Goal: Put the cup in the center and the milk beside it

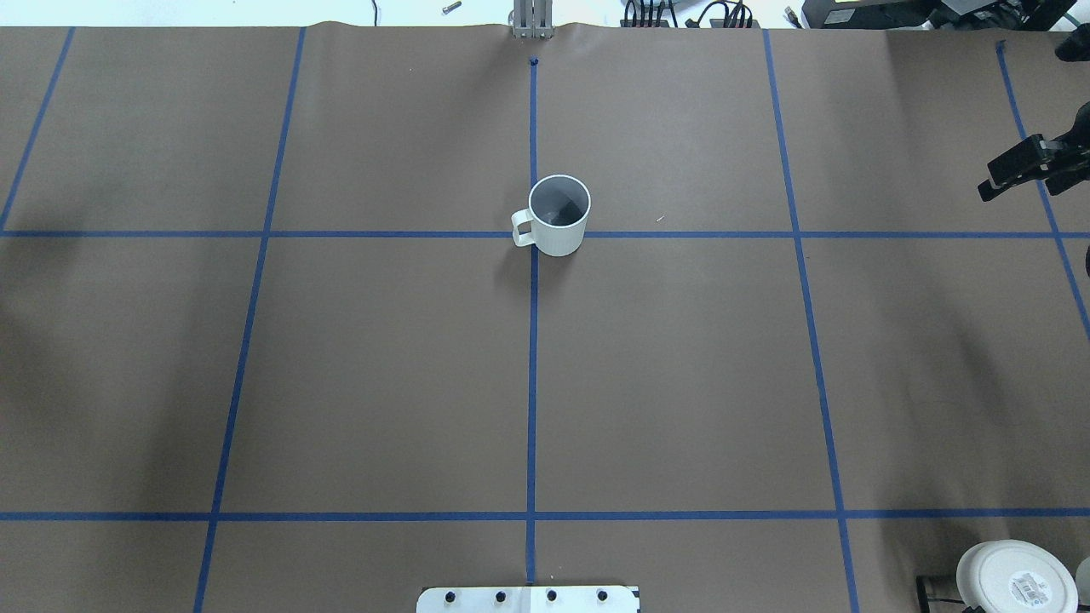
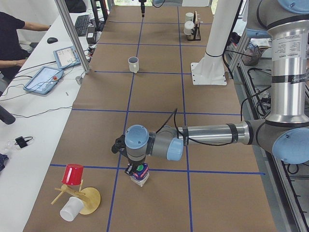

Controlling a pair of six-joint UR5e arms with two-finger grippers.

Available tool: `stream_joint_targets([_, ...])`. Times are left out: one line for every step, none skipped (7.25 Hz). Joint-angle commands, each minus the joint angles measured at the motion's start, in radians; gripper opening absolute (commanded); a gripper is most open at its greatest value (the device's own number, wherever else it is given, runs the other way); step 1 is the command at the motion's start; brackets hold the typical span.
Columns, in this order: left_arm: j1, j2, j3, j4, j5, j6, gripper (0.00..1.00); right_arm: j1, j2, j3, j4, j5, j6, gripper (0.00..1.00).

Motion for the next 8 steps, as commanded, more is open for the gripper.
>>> stream_joint_targets([0.054, -0.223, -0.050, 0.245, -0.001, -0.168, 0.00, 0.039, -0.038, 0.005, -0.005, 0.018, -0.040, 1.00])
stream_joint_targets([0.103, -0.315, -0.048, 0.272, -0.001, -0.315, 0.00, 0.053, -0.073, 0.003, -0.005, 0.016, -0.098, 1.00])
stream_joint_targets([0.186, -0.401, -0.047, 0.272, -0.030, -0.499, 0.00, 0.076, -0.096, 0.002, -0.005, 0.016, -0.141, 1.00])
stream_joint_targets([0.266, -0.477, -0.045, 0.264, -0.039, -0.678, 0.00, 0.091, -0.119, -0.002, -0.003, 0.016, -0.158, 1.00])
stream_joint_targets([0.332, -0.549, -0.045, 0.266, -0.033, -0.839, 0.00, 0.102, -0.134, -0.008, -0.003, 0.016, -0.166, 1.00])
stream_joint_targets([0.393, -0.603, -0.044, 0.266, -0.025, -0.973, 0.00, 0.107, -0.145, -0.008, 0.000, 0.015, -0.166, 1.00])
stream_joint_targets([0.464, -0.664, -0.040, 0.269, -0.018, -1.141, 0.00, 0.108, -0.153, -0.006, 0.001, 0.013, -0.168, 1.00])
stream_joint_targets([0.555, -0.728, -0.031, 0.270, 0.069, -1.268, 0.00, 0.110, -0.156, -0.008, 0.001, 0.009, -0.168, 1.00])
